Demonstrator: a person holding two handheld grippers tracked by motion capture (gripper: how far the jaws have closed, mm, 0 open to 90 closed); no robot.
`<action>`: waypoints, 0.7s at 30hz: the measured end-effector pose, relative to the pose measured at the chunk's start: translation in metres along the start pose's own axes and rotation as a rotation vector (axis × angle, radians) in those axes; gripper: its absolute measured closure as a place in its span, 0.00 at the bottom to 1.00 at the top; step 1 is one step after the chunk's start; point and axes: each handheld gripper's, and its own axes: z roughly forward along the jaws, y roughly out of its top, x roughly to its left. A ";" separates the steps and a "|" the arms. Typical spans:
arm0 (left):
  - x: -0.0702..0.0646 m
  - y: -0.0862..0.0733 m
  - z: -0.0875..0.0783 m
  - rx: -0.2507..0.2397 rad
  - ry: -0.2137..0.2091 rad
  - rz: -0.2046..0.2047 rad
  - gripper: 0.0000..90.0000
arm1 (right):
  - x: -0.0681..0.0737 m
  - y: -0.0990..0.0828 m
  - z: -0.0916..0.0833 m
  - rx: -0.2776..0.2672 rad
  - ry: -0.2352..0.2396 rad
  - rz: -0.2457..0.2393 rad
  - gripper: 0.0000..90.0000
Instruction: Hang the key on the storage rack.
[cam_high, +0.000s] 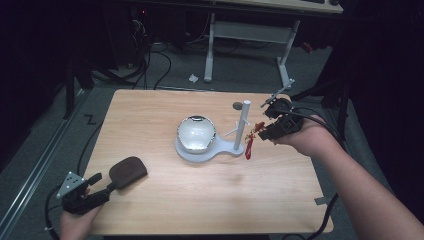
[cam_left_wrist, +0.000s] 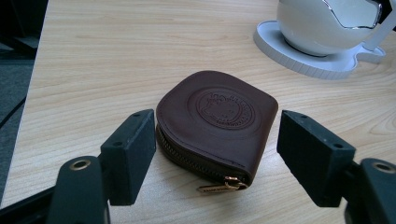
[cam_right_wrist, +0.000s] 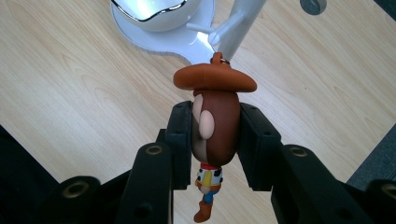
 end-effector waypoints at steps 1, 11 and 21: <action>0.000 0.000 0.000 0.001 -0.001 0.000 0.32 | 0.000 0.002 -0.001 -0.004 0.002 -0.009 0.76; -0.001 0.000 0.000 0.003 -0.006 0.004 0.32 | 0.002 0.008 -0.007 -0.015 -0.007 -0.010 0.76; -0.001 -0.001 0.001 0.008 -0.011 0.007 0.32 | 0.004 0.012 -0.009 -0.026 -0.010 -0.027 0.76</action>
